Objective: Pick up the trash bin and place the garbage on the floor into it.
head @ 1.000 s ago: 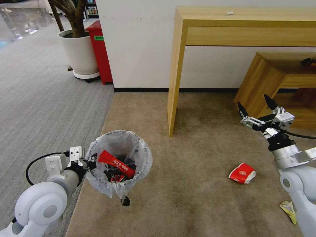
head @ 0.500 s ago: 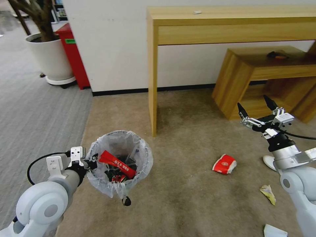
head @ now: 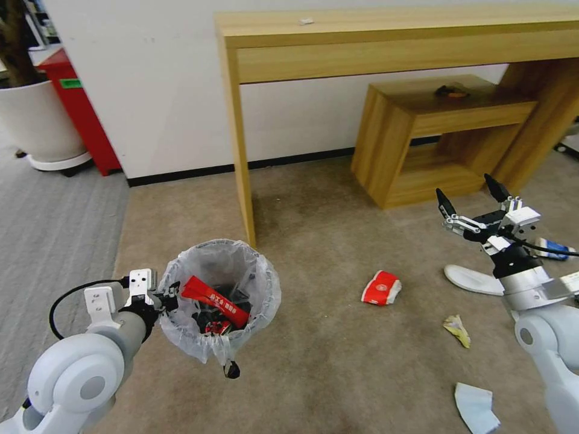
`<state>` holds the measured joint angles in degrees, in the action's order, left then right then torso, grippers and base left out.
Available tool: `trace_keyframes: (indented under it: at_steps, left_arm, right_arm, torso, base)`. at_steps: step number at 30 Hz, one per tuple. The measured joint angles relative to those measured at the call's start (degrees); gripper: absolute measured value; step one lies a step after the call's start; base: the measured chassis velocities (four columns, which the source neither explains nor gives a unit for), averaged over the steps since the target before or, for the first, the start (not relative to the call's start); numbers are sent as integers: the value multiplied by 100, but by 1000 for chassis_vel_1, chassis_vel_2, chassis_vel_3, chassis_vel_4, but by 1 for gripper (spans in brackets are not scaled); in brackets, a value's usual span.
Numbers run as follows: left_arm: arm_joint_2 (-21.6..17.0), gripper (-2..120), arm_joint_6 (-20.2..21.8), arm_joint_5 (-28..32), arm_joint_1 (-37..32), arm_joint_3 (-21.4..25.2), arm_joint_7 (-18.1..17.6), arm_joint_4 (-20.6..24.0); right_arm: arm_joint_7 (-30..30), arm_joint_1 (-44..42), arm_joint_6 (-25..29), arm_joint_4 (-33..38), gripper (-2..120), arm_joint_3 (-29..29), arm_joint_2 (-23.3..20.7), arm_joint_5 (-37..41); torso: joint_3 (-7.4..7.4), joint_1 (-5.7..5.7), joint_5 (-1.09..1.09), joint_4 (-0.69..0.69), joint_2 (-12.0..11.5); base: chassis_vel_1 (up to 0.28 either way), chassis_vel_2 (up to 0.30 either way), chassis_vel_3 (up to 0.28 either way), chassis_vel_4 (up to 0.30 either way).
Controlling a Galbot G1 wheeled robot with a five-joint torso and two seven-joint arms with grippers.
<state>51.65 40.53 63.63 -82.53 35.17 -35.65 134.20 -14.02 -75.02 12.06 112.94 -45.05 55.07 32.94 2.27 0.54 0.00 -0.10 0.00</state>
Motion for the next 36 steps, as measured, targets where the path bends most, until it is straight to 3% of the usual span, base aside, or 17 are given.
trace_keyframes:
  at_steps: [36]
  left_arm:
    - [11, 0, 7, -17, -107, 39, -4, 94]
  right_arm:
    - [-29, -96, 49, 77, 100, -80, 11, 2]
  torso:
    - [1, 0, 0, 0, 0]
  base:
    - [-69, -69, -73, -72]
